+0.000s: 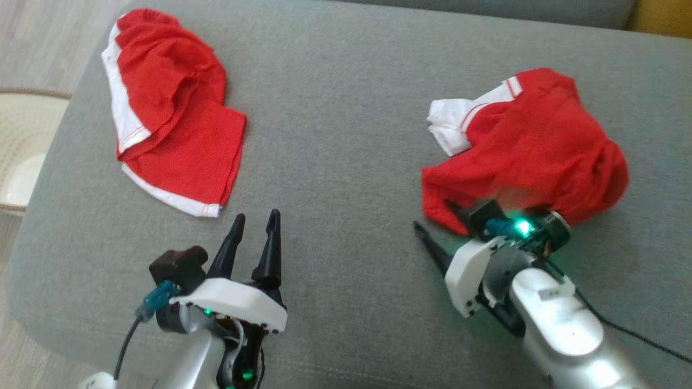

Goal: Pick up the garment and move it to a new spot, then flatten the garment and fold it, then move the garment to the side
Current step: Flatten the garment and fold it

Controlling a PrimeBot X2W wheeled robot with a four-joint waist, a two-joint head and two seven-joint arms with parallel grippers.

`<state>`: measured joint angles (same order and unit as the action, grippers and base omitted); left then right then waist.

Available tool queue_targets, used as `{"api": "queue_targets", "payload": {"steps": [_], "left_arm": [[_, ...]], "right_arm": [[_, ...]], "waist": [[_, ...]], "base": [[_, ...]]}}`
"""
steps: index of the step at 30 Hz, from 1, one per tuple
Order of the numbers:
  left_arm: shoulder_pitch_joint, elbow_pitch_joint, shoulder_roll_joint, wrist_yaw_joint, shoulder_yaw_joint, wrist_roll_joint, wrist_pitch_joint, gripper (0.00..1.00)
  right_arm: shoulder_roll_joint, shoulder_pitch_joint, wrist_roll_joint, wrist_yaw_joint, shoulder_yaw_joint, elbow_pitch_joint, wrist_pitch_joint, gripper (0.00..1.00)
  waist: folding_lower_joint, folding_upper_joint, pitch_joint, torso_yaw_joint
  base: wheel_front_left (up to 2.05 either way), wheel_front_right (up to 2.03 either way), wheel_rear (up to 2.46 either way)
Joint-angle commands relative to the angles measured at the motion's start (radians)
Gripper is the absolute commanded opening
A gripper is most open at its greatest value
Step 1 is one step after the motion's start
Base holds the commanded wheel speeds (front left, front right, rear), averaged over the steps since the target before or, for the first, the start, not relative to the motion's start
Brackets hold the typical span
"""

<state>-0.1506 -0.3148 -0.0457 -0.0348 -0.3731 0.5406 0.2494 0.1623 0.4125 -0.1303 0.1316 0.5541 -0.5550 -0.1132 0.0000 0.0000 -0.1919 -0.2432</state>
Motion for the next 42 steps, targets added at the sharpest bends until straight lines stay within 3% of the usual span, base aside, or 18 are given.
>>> {"api": "queue_targets", "payload": {"steps": [1, 6, 7, 17, 27, 31, 34, 38, 42], "left_arm": [[-0.056, 0.031, -0.005, -0.002, 0.029, 0.007, 0.012, 1.0], [-0.073, 0.032, -0.004, -0.005, 0.027, 0.014, 0.012, 1.0], [-0.074, 0.032, -0.004, -0.006, 0.027, 0.015, 0.012, 1.0], [-0.077, 0.022, -0.004, -0.009, 0.04, 0.0, 0.012, 1.0], [-0.048, 0.024, -0.004, -0.015, 0.053, 0.007, 0.012, 1.0], [-0.025, 0.035, -0.004, -0.024, 0.07, 0.008, 0.012, 1.0], [-0.013, 0.04, -0.004, -0.022, 0.079, 0.0, 0.012, 1.0], [-0.016, 0.049, -0.004, -0.021, 0.091, -0.004, 0.012, 1.0], [-0.029, 0.052, -0.004, -0.016, 0.093, -0.01, 0.012, 1.0]], "right_arm": [[-0.008, 0.047, 0.014, -0.001, -0.003, -0.002, 0.011, 1.0], [-0.03, 0.085, 0.039, -0.001, -0.023, -0.115, 0.002, 0.98], [-0.035, 0.091, 0.037, -0.001, -0.019, -0.131, 0.0, 0.0], [-0.072, 0.147, -0.017, -0.001, 0.011, -0.158, 0.076, 0.0], [-0.105, 0.291, -0.153, -0.001, -0.071, 0.032, 0.264, 0.0], [-0.101, 0.343, -0.156, -0.001, -0.178, 0.13, 0.295, 0.0], [-0.061, 0.328, -0.132, -0.001, -0.299, 0.199, 0.251, 0.0], [0.0, 0.195, -0.09, -0.001, -0.485, 0.307, 0.155, 0.0], [0.011, 0.008, -0.051, -0.001, -0.707, 0.402, 0.084, 0.0]], "waist": [[0.0, 0.0, -0.02, -0.02], [0.0, 0.0, -0.034, -0.034], [0.0, 0.0, -0.034, -0.033], [0.0, 0.0, 0.015, 0.0], [0.0, 0.0, 0.094, 0.065], [0.0, 0.0, 0.116, 0.116], [0.0, 0.0, 0.119, 0.155], [0.0, 0.0, 0.105, 0.197], [0.0, 0.0, 0.08, 0.237]], "base": [[0.0, 0.0, 0.0], [0.0, 0.0, 0.0], [0.0, 0.0, 0.0], [0.0, 0.0, 0.0], [0.0, 0.0, 0.0], [0.0, 0.0, 0.0], [0.0, 0.0, 0.0], [0.0, 0.0, 0.0], [0.0, 0.0, 0.0]]}}
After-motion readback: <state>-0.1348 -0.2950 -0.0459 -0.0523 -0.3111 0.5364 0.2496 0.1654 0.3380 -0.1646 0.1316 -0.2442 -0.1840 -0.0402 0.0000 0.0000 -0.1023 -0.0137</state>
